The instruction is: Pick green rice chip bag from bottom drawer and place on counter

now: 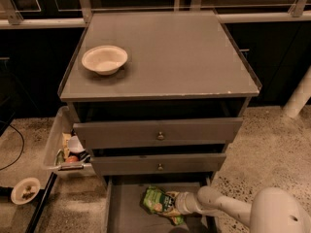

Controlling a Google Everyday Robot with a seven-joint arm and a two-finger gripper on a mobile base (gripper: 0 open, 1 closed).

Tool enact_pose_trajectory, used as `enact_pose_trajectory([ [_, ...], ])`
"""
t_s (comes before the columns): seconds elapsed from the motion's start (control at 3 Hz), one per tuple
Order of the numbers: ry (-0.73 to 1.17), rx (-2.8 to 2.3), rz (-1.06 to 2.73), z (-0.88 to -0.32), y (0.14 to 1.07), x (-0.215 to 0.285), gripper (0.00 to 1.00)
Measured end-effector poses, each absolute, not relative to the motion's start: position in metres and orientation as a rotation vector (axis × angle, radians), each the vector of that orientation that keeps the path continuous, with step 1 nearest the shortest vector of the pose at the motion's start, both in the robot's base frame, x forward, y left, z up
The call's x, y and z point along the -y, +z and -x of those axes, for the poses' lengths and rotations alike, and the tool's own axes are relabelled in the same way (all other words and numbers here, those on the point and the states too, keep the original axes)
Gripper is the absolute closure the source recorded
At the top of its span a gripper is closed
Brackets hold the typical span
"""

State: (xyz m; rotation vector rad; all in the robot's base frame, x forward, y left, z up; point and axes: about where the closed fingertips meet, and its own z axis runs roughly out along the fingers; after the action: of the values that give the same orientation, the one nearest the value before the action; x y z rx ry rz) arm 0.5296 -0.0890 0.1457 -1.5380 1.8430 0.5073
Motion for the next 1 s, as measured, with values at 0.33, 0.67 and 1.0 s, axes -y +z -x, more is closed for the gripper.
enact_pose_trajectory([
  [0.33, 0.507, -1.843, 1.538, -0.5296, 0.1457, 0.0890, 0.88],
  [0.67, 0.507, -1.843, 1.538, -0.5296, 0.1457, 0.0890, 1.00],
  [1.0, 0.508, -1.843, 1.538, -0.5296, 0.1457, 0.0889, 1.00],
])
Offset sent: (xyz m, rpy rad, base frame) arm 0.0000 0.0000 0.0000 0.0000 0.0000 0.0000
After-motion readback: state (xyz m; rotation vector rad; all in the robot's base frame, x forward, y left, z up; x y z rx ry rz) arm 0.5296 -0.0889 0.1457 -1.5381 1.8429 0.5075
